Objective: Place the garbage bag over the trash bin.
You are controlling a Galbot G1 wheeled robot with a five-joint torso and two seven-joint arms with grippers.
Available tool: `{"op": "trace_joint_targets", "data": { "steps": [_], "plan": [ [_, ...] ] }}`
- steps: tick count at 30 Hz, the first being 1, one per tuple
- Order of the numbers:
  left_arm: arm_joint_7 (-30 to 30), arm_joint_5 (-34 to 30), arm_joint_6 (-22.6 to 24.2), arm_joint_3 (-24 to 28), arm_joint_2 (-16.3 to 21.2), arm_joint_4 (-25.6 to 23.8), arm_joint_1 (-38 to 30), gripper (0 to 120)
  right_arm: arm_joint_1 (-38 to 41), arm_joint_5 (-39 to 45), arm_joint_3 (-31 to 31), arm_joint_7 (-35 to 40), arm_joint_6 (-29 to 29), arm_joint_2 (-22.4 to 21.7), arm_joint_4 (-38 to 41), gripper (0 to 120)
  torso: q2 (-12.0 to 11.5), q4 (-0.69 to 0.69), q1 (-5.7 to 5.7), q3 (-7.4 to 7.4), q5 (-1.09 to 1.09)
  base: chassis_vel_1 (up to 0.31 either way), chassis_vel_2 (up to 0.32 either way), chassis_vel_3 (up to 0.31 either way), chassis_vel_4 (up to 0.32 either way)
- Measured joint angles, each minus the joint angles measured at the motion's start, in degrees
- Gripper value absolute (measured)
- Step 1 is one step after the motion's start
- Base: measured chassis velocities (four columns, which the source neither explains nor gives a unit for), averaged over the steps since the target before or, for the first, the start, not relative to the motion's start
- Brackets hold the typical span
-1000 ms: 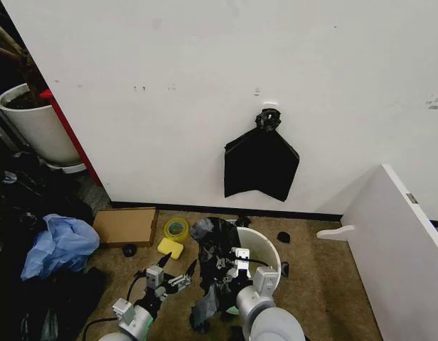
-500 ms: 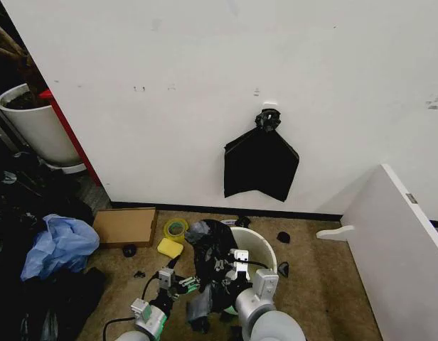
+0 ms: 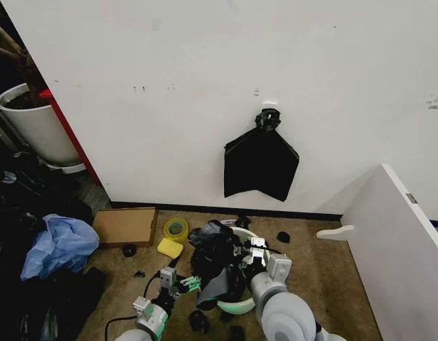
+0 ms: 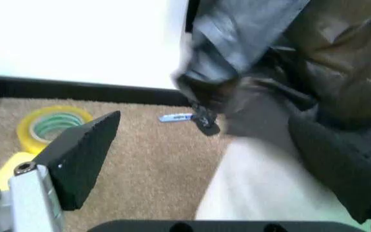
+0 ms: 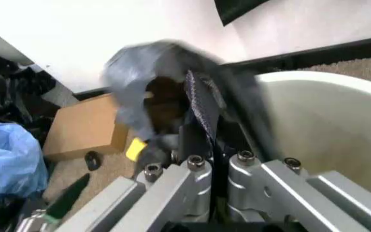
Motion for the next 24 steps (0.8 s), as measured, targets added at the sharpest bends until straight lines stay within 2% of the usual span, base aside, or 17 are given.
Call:
{"op": "trace_joint_targets", "data": {
  "steps": [2, 8, 13, 18, 21, 22, 24],
  "plan": [
    [-0.07, -0.31, 0.01, -0.39, 0.45, -1.19, 0.67, 100, -0.05, -0.04, -0.01, -0.01, -0.05, 0.0, 0.23, 0, 0.0, 0.0, 0.0, 0.0, 0.0, 0.0, 0.0, 0.0, 0.0],
    [-1.01, -5.37, 1.72, -1.93, 2.92, -9.51, 3.39, 100, -0.51, -0.64, -0.91, -0.09, -0.24, 0.49, 0.77, 0, 0.0, 0.01, 0.0, 0.0, 0.01, 0.0, 0.0, 0.0, 0.0],
    [-3.87, -9.2, 5.02, 0.66, 2.57, -10.63, 0.87, 100, -0.4, -0.73, -1.36, -0.13, -0.26, 0.78, 0.53, 0, 0.0, 0.01, 0.0, 0.0, 0.0, 0.0, 0.0, 0.0, 0.0],
    [-9.6, -10.63, 10.68, 5.41, 1.94, -10.03, -2.56, 100, 0.06, -0.72, -1.55, -0.14, -0.45, 0.87, 0.28, 0, 0.0, 0.01, 0.0, 0.0, 0.0, 0.0, 0.0, 0.0, 0.0],
    [-16.42, -11.68, 16.95, 9.05, 1.72, -11.1, -4.75, 100, 0.3, -0.72, -1.2, -0.14, -0.48, 0.91, -0.01, 0, 0.0, 0.0, 0.0, 0.0, 0.01, 0.0, 0.0, 0.0, 0.0],
    [-19.94, -12.11, 20.52, 10.92, 1.56, -11.72, -6.06, 100, 0.39, -0.72, -1.03, -0.15, -0.48, 0.91, -0.25, 0, 0.0, 0.0, 0.0, 0.0, 0.01, 0.0, 0.0, 0.0, 0.0],
    [-23.47, -11.89, 23.29, 12.97, 1.43, -11.81, -7.43, 100, 0.42, -0.72, -1.01, -0.18, -0.48, 0.93, -0.53, 0, 0.0, 0.0, 0.0, 0.0, 0.02, 0.0, 0.0, 0.0, 0.0]
  ]
}}
